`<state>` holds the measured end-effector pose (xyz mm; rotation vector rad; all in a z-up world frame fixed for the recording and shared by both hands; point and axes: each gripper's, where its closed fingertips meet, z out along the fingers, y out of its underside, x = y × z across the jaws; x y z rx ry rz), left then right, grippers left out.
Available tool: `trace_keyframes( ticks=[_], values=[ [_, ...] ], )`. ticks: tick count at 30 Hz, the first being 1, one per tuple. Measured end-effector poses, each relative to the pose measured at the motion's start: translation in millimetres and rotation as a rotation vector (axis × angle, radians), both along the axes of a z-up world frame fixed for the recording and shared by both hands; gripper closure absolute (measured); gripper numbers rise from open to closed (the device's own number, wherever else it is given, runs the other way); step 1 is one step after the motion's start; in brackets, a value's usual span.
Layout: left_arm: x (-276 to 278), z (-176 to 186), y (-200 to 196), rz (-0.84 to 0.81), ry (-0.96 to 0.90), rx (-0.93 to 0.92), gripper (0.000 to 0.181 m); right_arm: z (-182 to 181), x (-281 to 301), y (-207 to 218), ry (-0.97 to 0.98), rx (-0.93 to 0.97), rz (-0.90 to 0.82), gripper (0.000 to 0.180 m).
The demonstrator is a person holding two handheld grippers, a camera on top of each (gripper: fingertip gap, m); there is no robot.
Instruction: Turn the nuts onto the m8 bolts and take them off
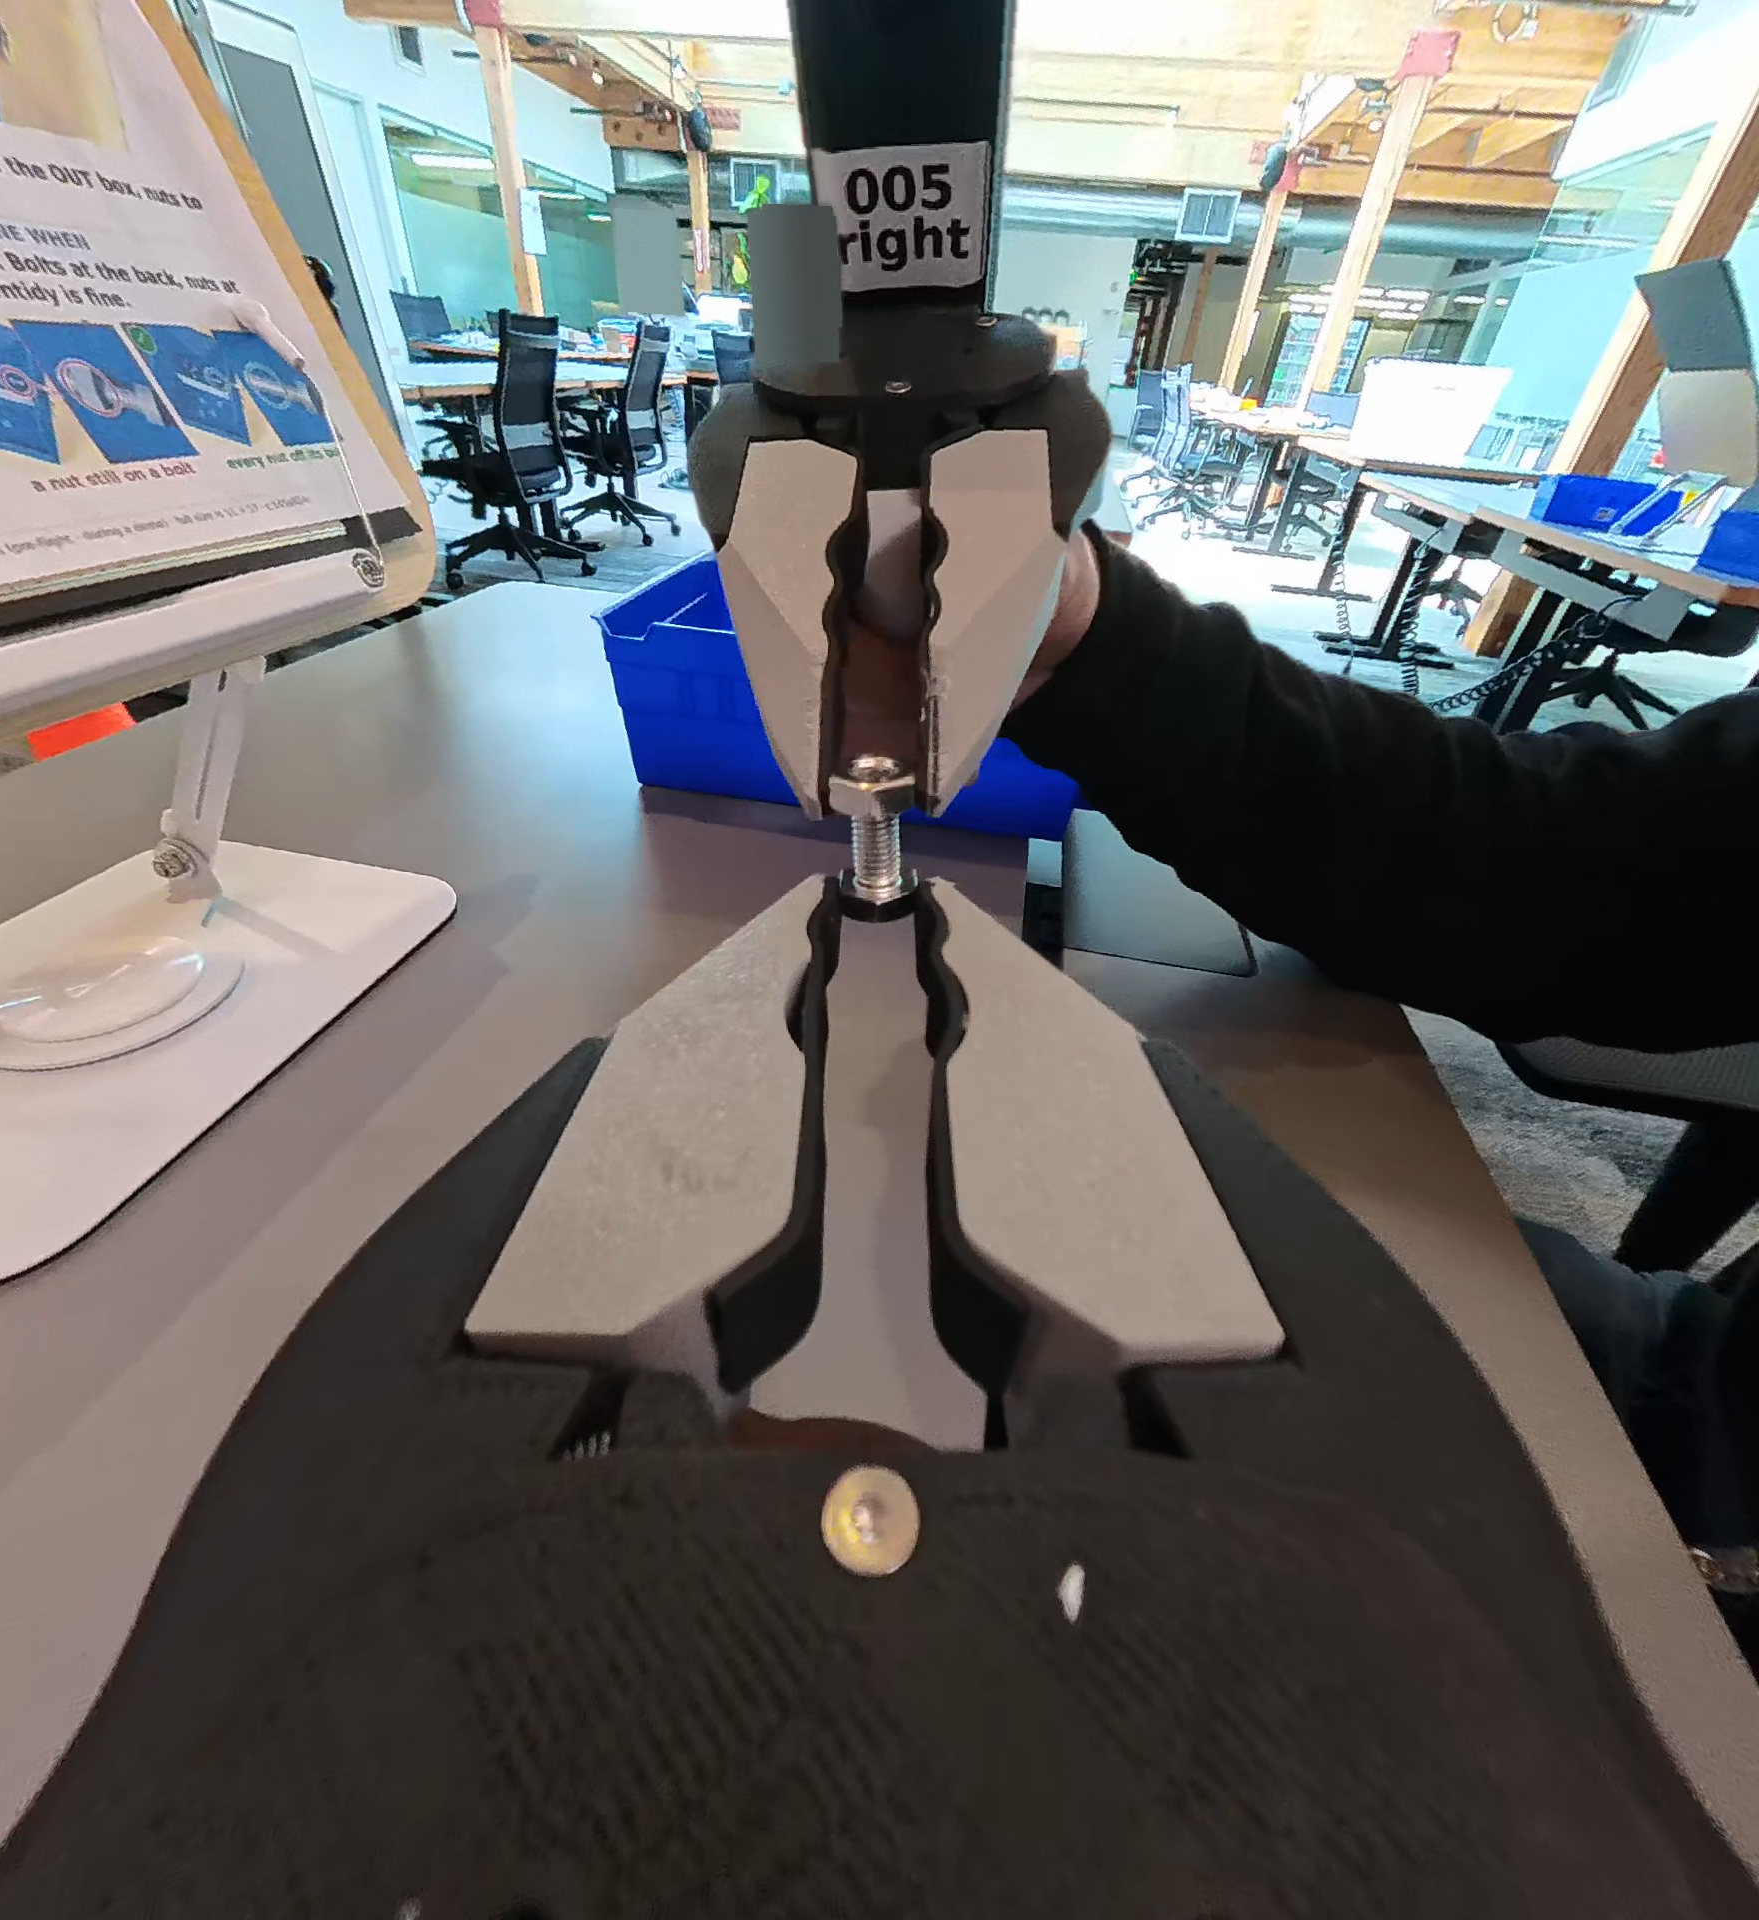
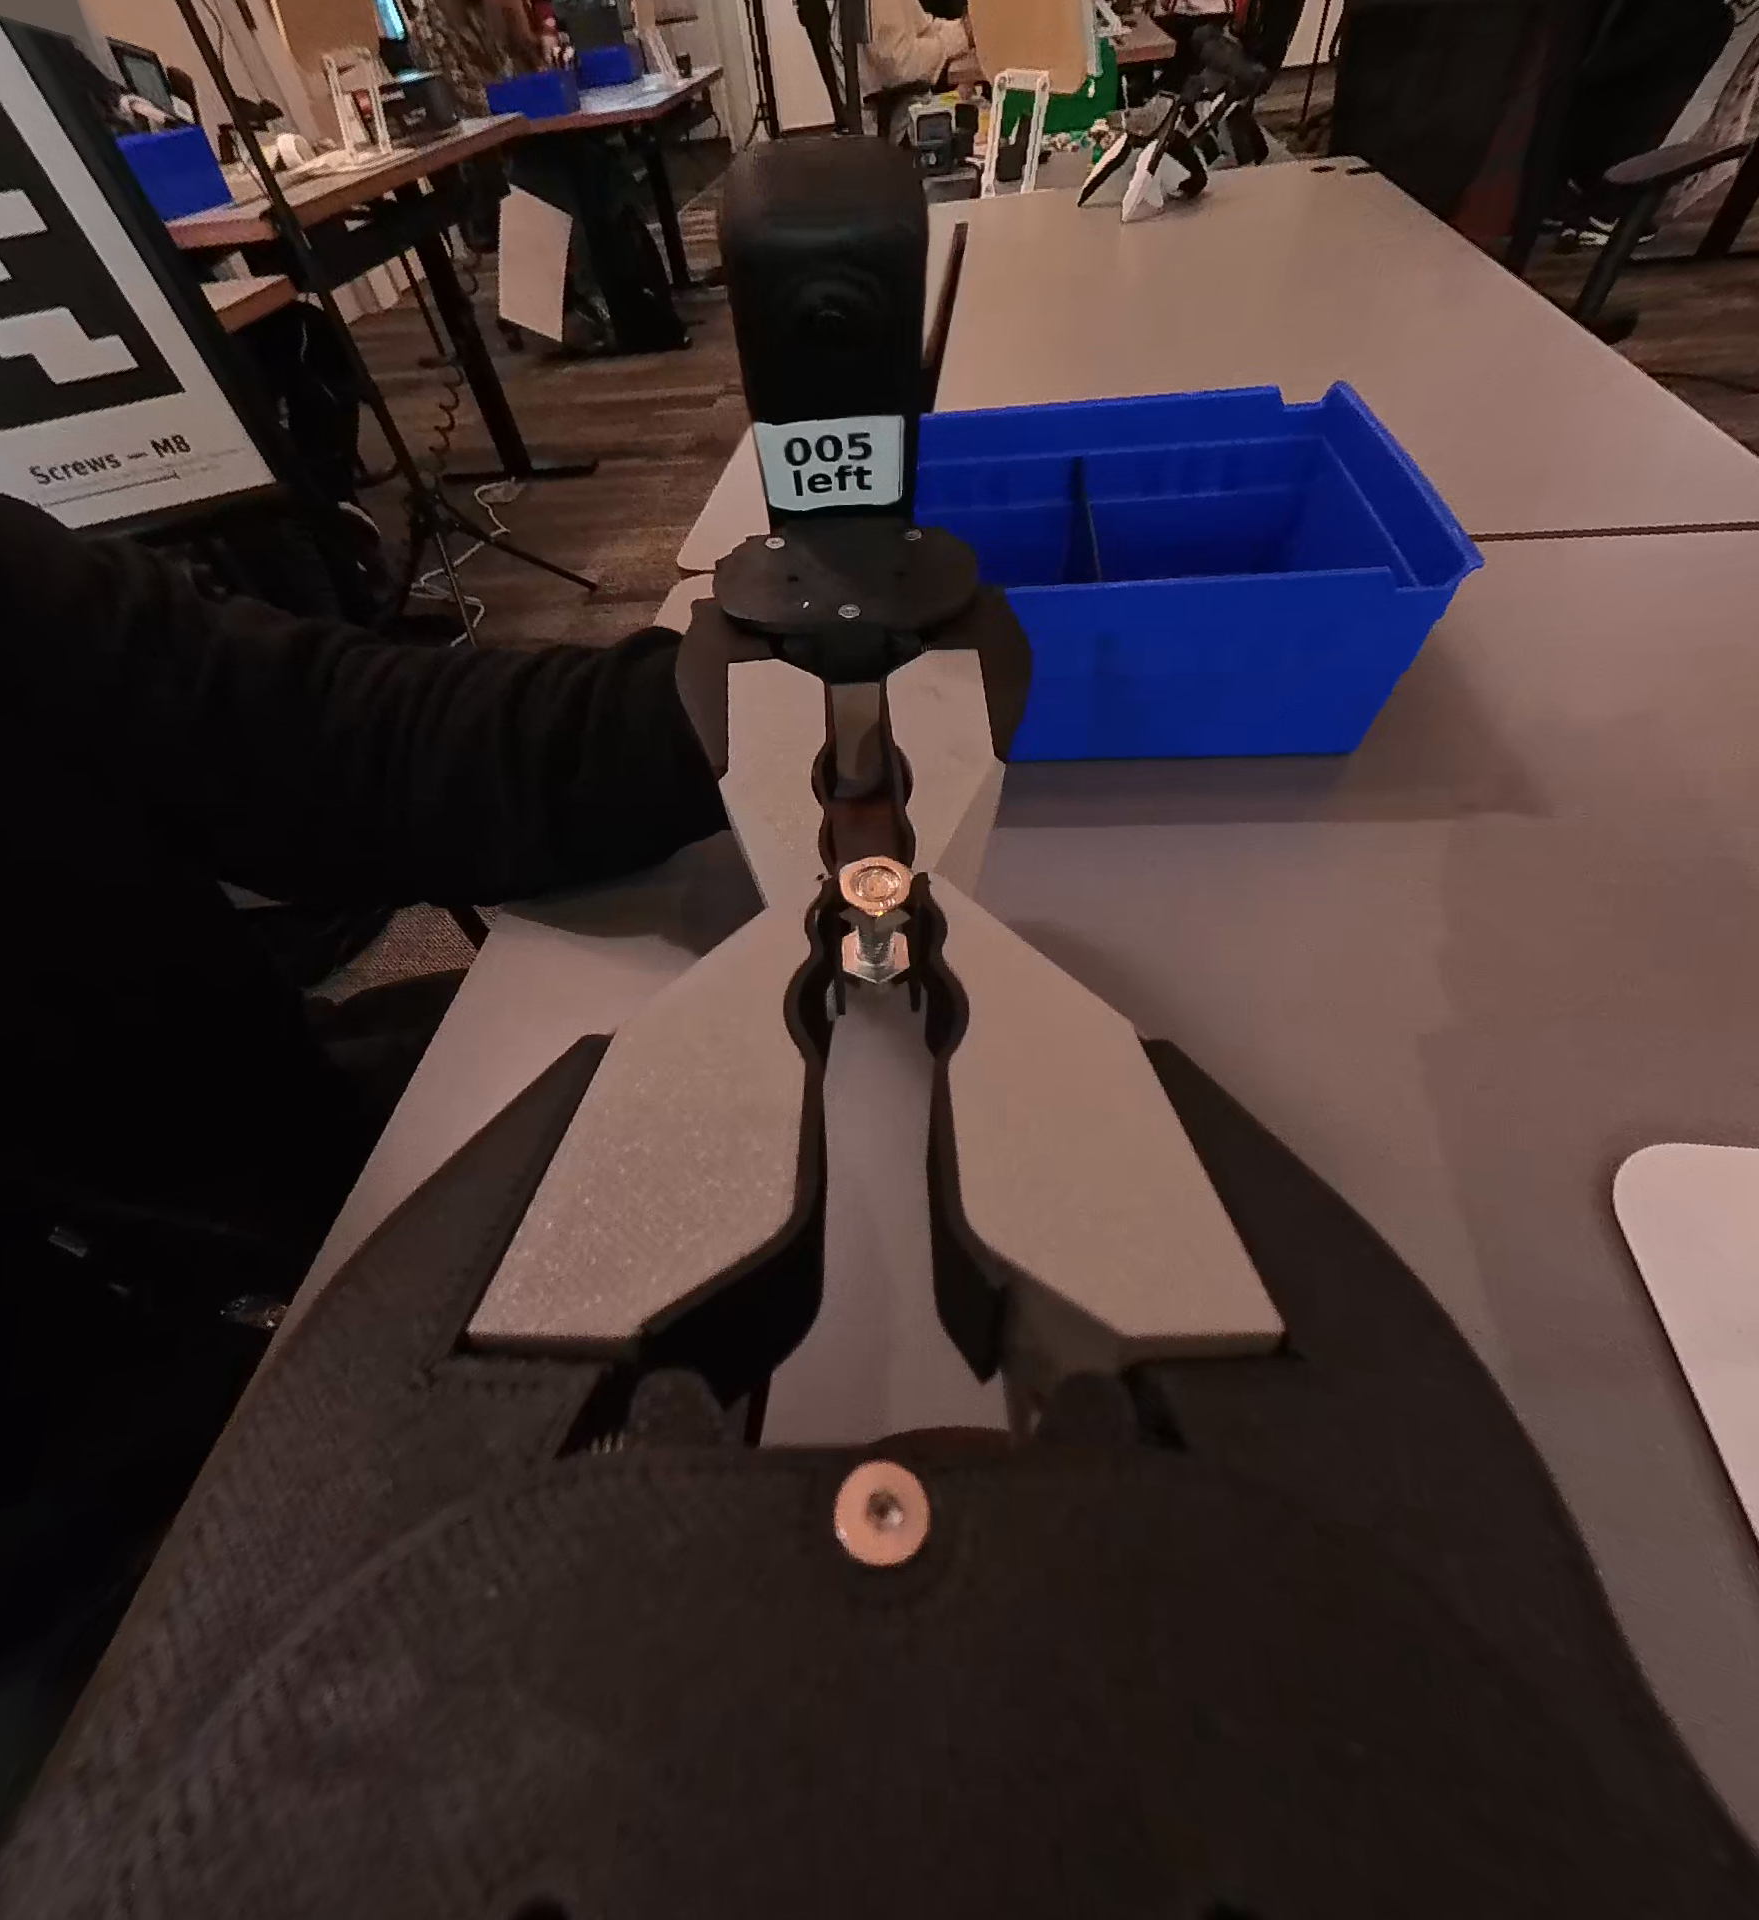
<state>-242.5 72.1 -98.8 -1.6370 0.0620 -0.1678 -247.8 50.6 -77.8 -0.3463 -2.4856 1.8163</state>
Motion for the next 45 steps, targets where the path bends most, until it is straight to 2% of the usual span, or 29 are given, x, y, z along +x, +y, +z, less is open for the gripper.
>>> trace_keyframes(
  ticks=[8, 14, 18, 21, 27, 32, 33, 34, 35, 36, 38, 40, 44, 45],
  values=[
    [-2.6, -0.6, 0.7, 0.017, 0.004, -0.005, 0.169, 0.3, -2.4, 0.9, -0.028, -0.029, -0.01, 0.168],
    [-7.4, 3.0, -1.9, 0.036, -0.003, 0.012, 0.169, 1.2, 0.5, 1.9, -0.023, -0.026, -0.001, 0.156],
    [-10.1, 1.8, -1.9, 0.052, 0.003, 0.006, 0.169, 1.1, 1.7, 5.1, -0.012, -0.01, -0.002, 0.156],
    [-14.9, 2.0, -3.4, 0.07, -0.004, 0.009, 0.169, 3.6, 16.3, 6.4, -0.021, -0.014, 0.072, 0.169],
    [-11.0, 1.4, -1.5, 0.06, 0.006, 0.005, 0.169, 10.7, -9.5, 9.9, 0.011, -0.049, -0.076, 0.156],
    [-12.8, 1.1, -1.3, 0.076, 0.013, 0.001, 0.169, 2.6, 0.6, 4.4, -0.004, -0.02, -0.013, 0.15],
    [-13.8, 0.8, -2.0, 0.075, 0.007, 0.0, 0.169, 2.4, 4.0, 5.5, -0.004, -0.016, 0.005, 0.155],
    [-16.5, 1.4, -2.7, 0.085, -0.001, 0.005, 0.169, 3.5, 15.5, 5.7, -0.012, -0.024, 0.073, 0.174],
    [-18.5, 1.9, -3.4, 0.092, -0.007, 0.009, 0.169, 6.8, 26.4, 5.6, -0.026, -0.046, 0.131, 0.177],
    [-17.8, 2.1, -3.8, 0.084, -0.012, 0.011, 0.169, 9.4, 27.7, 5.9, -0.025, -0.056, 0.133, 0.175],
    [-16.5, 1.9, -3.0, 0.081, -0.01, 0.01, 0.169, 12.4, 11.2, 7.6, 0.004, -0.059, 0.033, 0.162],
    [-13.5, 1.0, -1.3, 0.074, 0.0, 0.003, 0.169, 12.0, -3.4, 8.7, 0.005, -0.062, -0.048, 0.159],
    [-13.9, 0.5, -1.2, 0.08, 0.01, -0.001, 0.169, 2.1, 2.2, 2.4, -0.017, -0.022, -0.015, 0.143],
    [-13.1, 0.1, -1.5, 0.072, 0.007, -0.003, 0.169, 2.6, 8.3, 3.0, -0.019, -0.022, 0.018, 0.144]
  ],
)
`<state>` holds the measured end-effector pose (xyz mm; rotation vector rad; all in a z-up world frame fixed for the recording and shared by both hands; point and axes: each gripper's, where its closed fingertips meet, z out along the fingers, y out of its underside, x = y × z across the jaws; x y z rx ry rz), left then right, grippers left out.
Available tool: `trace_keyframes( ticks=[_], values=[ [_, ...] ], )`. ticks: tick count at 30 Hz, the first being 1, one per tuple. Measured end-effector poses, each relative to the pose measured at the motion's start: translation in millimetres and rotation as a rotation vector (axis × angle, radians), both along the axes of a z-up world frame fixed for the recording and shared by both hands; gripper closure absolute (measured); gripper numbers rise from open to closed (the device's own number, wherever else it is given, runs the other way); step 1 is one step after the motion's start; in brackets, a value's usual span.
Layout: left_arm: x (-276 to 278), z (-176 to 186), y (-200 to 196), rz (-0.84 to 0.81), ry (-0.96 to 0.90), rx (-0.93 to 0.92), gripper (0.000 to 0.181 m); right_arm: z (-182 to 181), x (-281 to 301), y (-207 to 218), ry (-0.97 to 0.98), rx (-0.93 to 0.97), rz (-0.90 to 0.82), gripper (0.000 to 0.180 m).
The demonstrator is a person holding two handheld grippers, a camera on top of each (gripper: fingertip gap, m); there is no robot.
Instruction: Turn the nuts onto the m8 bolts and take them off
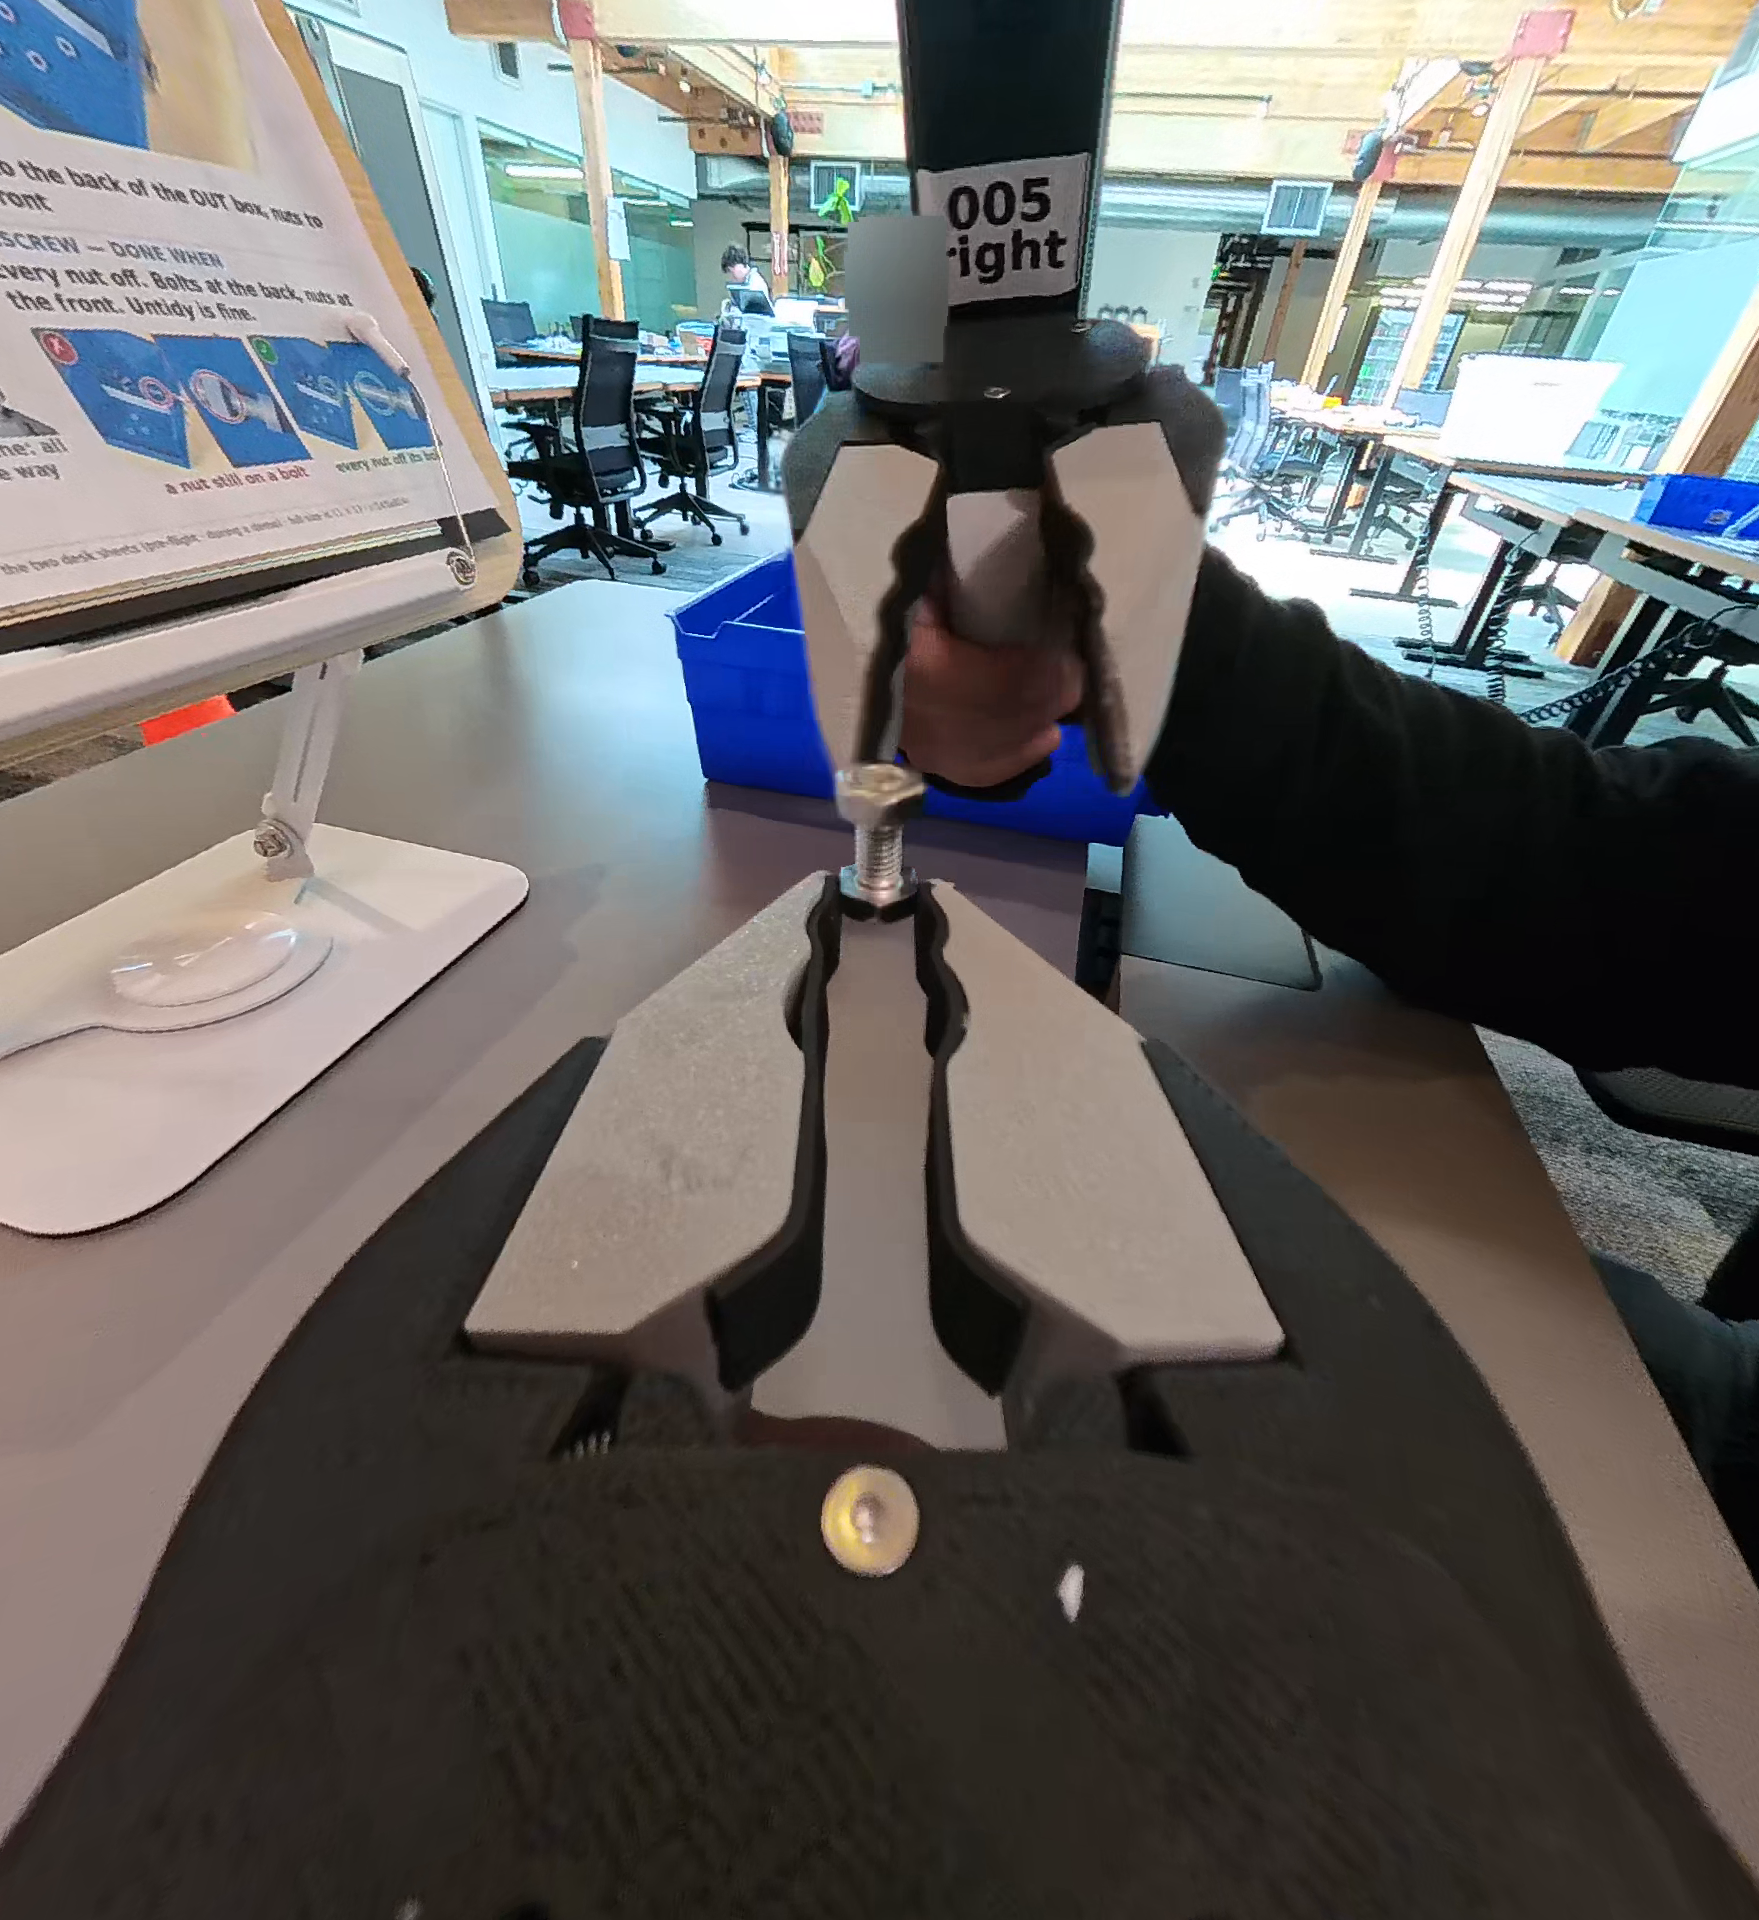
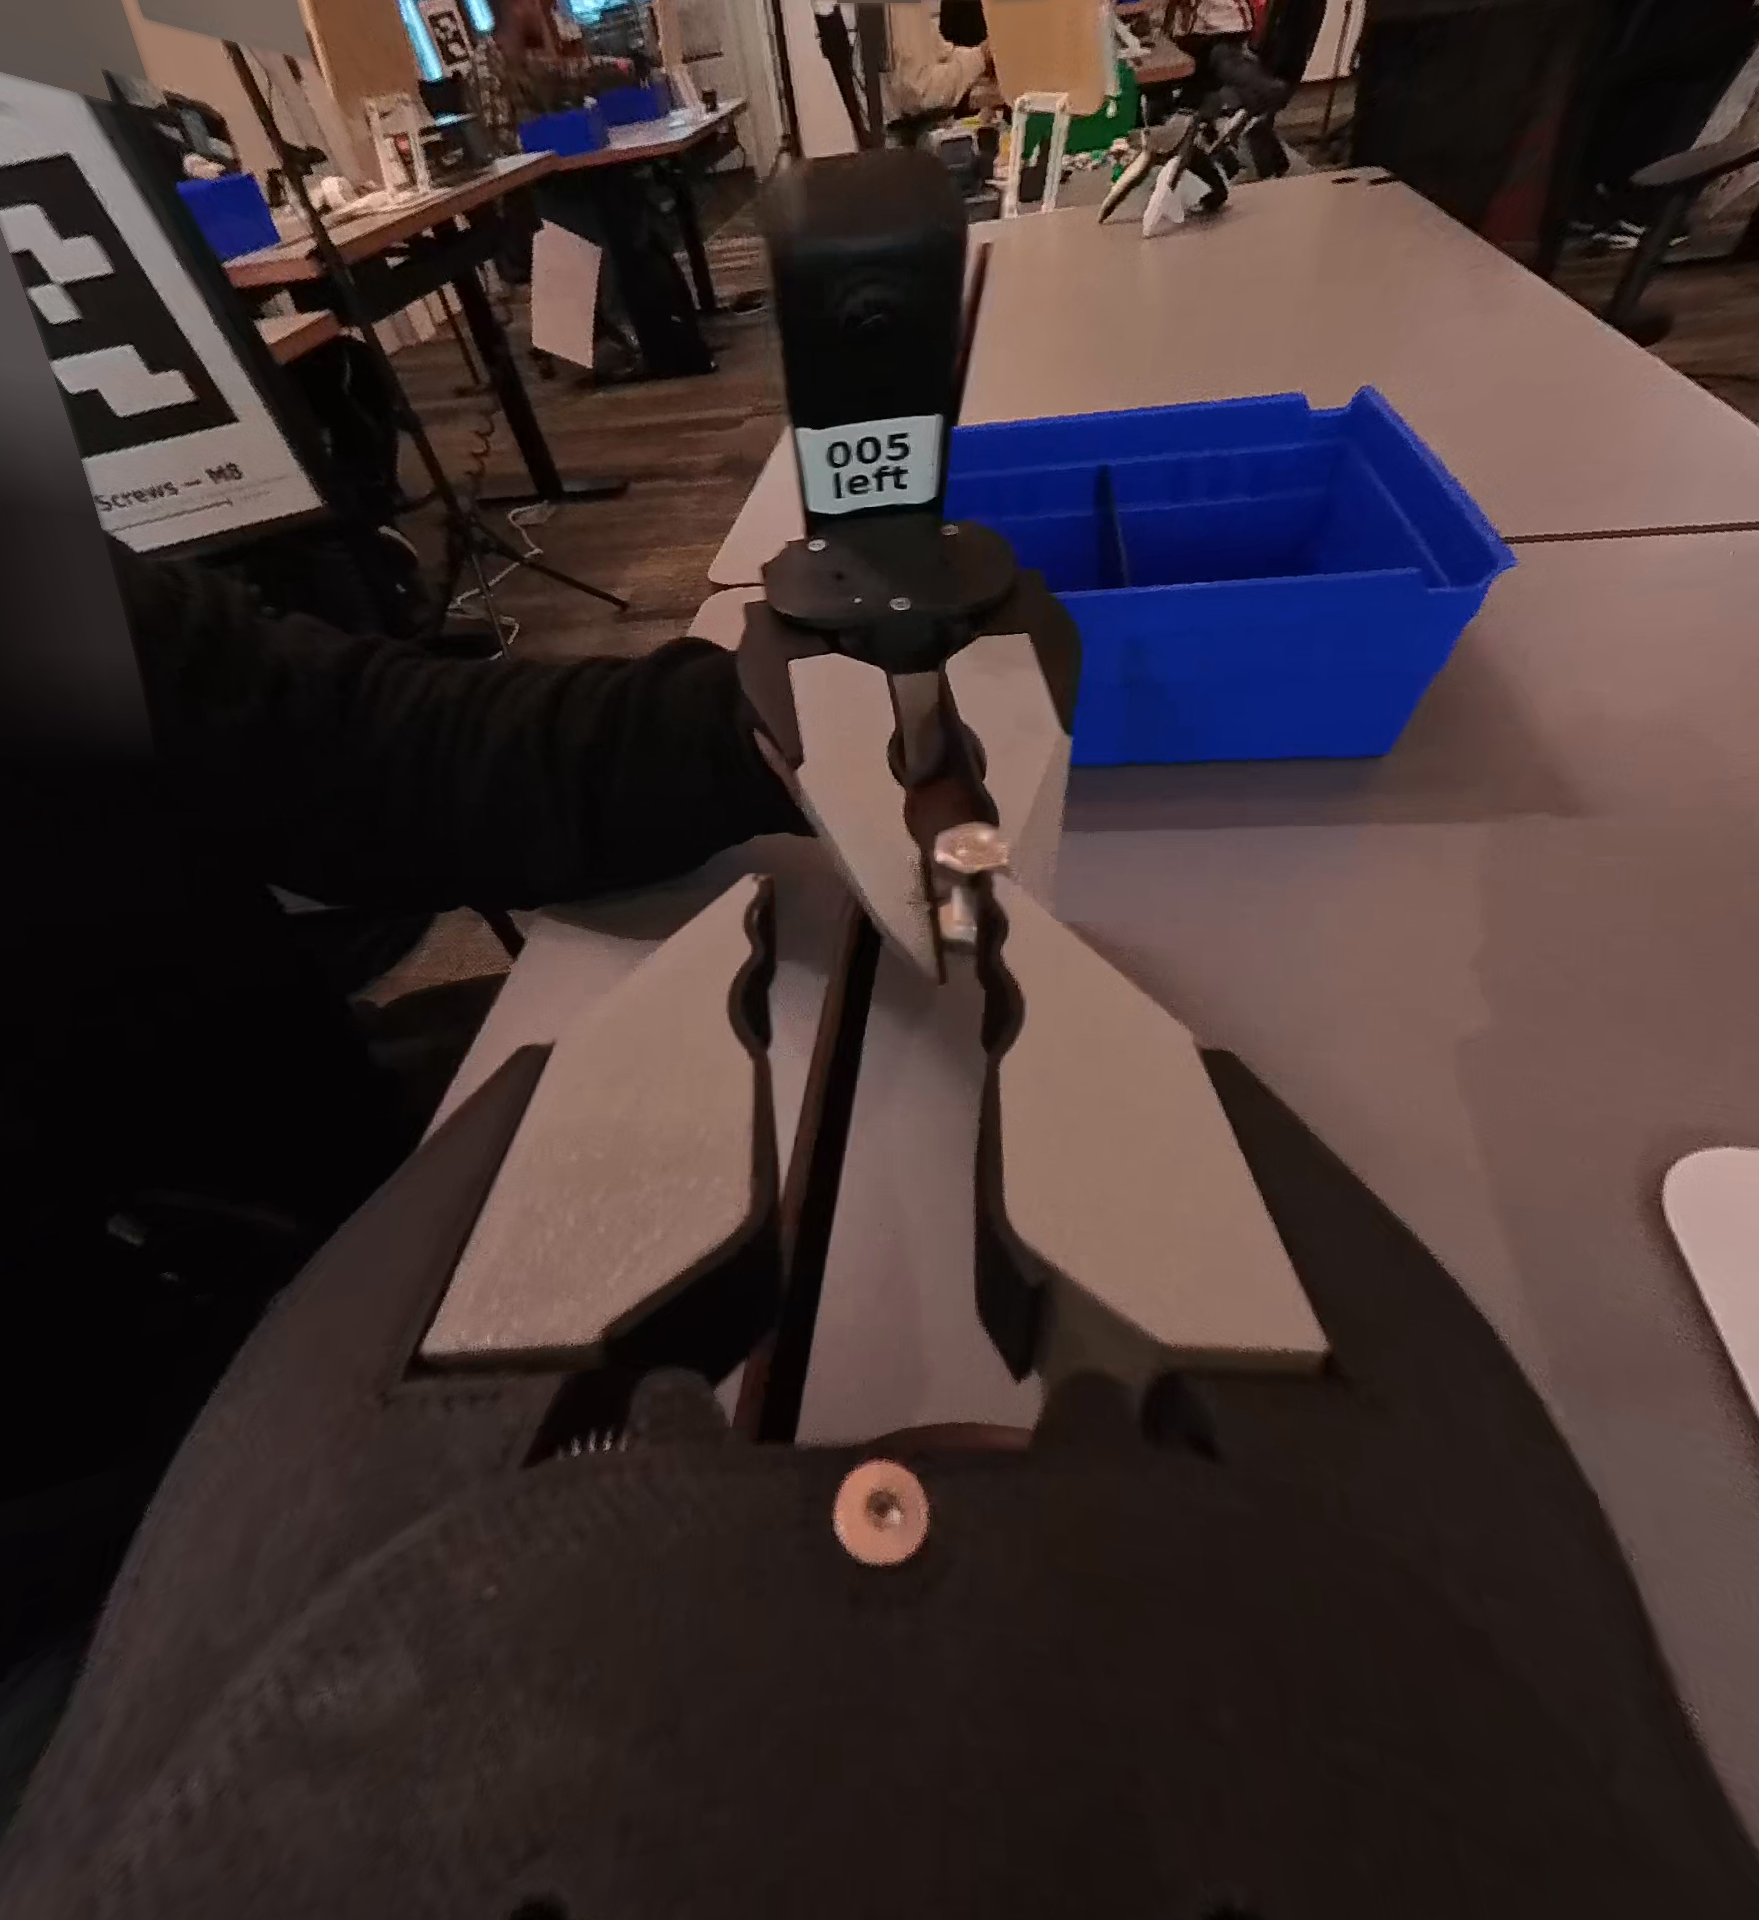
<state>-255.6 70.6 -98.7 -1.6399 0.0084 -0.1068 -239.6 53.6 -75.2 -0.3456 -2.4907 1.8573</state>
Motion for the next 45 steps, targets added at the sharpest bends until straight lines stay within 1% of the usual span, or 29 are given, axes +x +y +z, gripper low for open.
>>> trace_keyframes(
  ticks=[1, 2, 4, 5, 7, 9, 13, 14, 15, 17, 19, 22, 24, 25, 26, 27, 28, 29, 31, 33, 34, 35, 38, 39, 40, 41, 42, 43, 45],
  values=[
    [-4.2, 1.1, -0.1, 0.024, -0.003, 0.007, 0.169, 3.3, 15.8, 1.2, -0.003, -0.017, 0.097, 0.18],
    [-6.2, 1.9, -0.9, 0.031, -0.009, 0.011, 0.169, 10.5, 23.0, 2.7, -0.015, -0.057, 0.134, 0.174],
    [-5.6, 3.4, -2.2, 0.019, -0.022, 0.021, 0.169, 21.1, 9.0, 8.4, -0.016, -0.103, 0.045, 0.161],
    [-5.8, 3.1, -2.1, 0.021, -0.019, 0.019, 0.169, 22.1, 4.0, 10.7, -0.016, -0.108, 0.018, 0.159],
    [-3.3, 1.9, -0.8, 0.014, -0.013, 0.012, 0.169, 16.4, -9.8, 12.6, -0.008, -0.086, -0.056, 0.158],
    [-0.1, 0.5, 0.8, 0.005, -0.003, 0.002, 0.169, 6.9, -21.8, 8.5, -0.004, -0.05, -0.107, 0.15],
    [-3.7, 0.3, 0.1, 0.022, 0.0, 0.002, 0.169, -4.8, -11.2, -0.4, -0.035, 0.008, -0.038, 0.149],
    [-6.2, 0.8, -0.9, 0.031, -0.006, 0.005, 0.169, -4.4, -5.1, -0.1, -0.038, 0.01, 0.002, 0.162],
    [-8.0, 1.3, -2.0, 0.034, -0.014, 0.008, 0.169, -0.8, 4.6, -1.1, -0.041, -0.008, 0.054, 0.17],
    [-8.8, 1.2, -2.8, 0.031, -0.023, 0.01, 0.169, 12.4, 12.3, 0.7, -0.014, -0.067, 0.082, 0.174],
    [-7.2, 0.5, -1.3, 0.029, -0.017, 0.006, 0.169, 15.9, -3.9, 6.6, 0.011, -0.074, -0.015, 0.168],
    [-3.3, -0.2, 0.5, 0.019, -0.005, -0.001, 0.169, 4.6, -26.1, 9.0, -0.011, -0.02, -0.115, 0.157],
    [-4.1, -0.7, 0.6, 0.024, -0.006, -0.003, 0.169, 2.4, -21.3, 3.8, -0.028, -0.02, -0.072, 0.156],
    [-4.7, -1.4, 0.2, 0.024, -0.007, -0.005, 0.169, 3.0, -15.4, -0.1, -0.033, -0.02, -0.05, 0.151],
    [-6.8, -1.3, -0.5, 0.032, -0.007, -0.004, 0.169, 5.2, -7.0, -0.3, -0.028, -0.018, -0.003, 0.168],
    [-9.7, -0.8, -1.2, 0.046, -0.011, 0.0, 0.169, 9.8, 11.9, -0.6, -0.031, -0.03, 0.097, 0.18],
    [-10.3, -0.1, -1.8, 0.044, -0.02, 0.005, 0.169, 14.1, 22.0, 0.1, -0.031, -0.047, 0.143, 0.18],
    [-10.0, 0.2, -2.0, 0.038, -0.026, 0.008, 0.169, 15.5, 20.9, 1.6, -0.015, -0.044, 0.13, 0.177],
    [-8.7, -1.2, -0.8, 0.035, -0.021, 0.001, 0.169, 16.6, 2.0, 6.7, 0.018, -0.032, 0.021, 0.16],
    [-6.3, -2.3, 0.9, 0.033, -0.01, -0.006, 0.169, 14.8, -14.6, 8.5, 0.006, -0.031, -0.058, 0.159],
    [-5.2, -2.4, 1.4, 0.03, -0.007, -0.008, 0.169, 12.4, -22.3, 8.7, 0.001, -0.025, -0.095, 0.156],
    [-4.8, -2.4, 1.7, 0.03, -0.005, -0.009, 0.169, 9.8, -24.8, 7.8, -0.006, -0.02, -0.103, 0.155],
    [-6.9, -3.5, 0.7, 0.034, -0.008, -0.012, 0.169, 1.3, -15.2, 3.6, -0.041, 0.013, -0.042, 0.15],
    [-8.7, -2.2, 0.1, 0.042, -0.011, -0.003, 0.169, 2.5, -2.0, 3.1, -0.036, 0.015, 0.029, 0.171],
    [-10.5, -1.4, -0.7, 0.047, -0.019, -0.001, 0.169, 8.1, 17.0, 2.7, -0.045, -0.019, 0.137, 0.18],
    [-11.0, -1.2, -1.4, 0.047, -0.02, 0.002, 0.169, 15.2, 24.4, 4.1, -0.052, -0.051, 0.171, 0.18],
    [-10.7, -1.4, -1.6, 0.043, -0.023, 0.001, 0.169, 19.0, 20.1, 6.3, -0.047, -0.061, 0.138, 0.178],
    [-10.0, -1.4, -1.3, 0.039, -0.024, 0.002, 0.169, 20.3, 11.3, 9.2, -0.036, -0.058, 0.085, 0.17],
    [-7.9, -2.6, 0.4, 0.032, -0.02, -0.004, 0.169, 16.3, -3.2, 12.1, -0.02, -0.04, 0.009, 0.166]
  ],
)
